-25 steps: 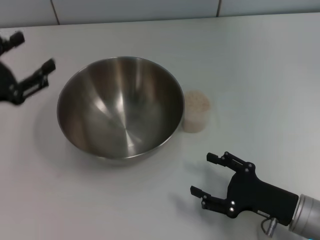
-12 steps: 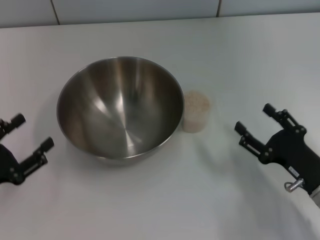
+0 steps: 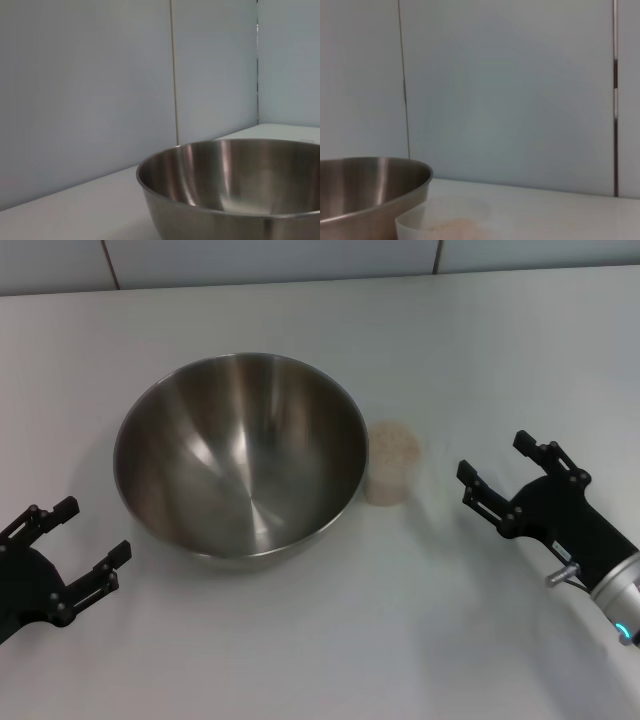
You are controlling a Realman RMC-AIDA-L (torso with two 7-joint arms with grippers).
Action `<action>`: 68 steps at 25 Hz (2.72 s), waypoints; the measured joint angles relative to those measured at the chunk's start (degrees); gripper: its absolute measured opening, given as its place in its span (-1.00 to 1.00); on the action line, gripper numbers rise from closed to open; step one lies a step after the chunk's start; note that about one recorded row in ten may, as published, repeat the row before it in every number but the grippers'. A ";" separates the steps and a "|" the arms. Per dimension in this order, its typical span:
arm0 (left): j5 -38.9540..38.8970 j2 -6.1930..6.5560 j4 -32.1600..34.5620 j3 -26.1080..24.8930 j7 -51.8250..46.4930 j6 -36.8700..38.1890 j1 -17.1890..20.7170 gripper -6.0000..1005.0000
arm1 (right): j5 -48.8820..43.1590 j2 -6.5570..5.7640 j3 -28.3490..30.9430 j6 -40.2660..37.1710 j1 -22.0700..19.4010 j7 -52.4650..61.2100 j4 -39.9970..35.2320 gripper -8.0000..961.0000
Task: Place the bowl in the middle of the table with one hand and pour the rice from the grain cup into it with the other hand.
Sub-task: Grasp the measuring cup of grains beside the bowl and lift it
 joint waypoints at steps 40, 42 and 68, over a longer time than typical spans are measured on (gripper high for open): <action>0.07 0.14 -0.21 1.29 -0.21 -0.43 0.12 0.59 | 0.00 0.05 2.56 8.14 6.09 -0.26 1.89 0.59; 0.07 0.14 -0.21 1.30 -0.21 -0.45 0.10 0.59 | 0.00 0.05 2.56 8.33 6.40 -0.26 1.95 0.59; 0.07 0.18 -0.21 1.53 -0.26 -0.97 0.08 0.58 | 0.00 0.05 2.61 7.91 6.32 -0.32 2.25 -0.41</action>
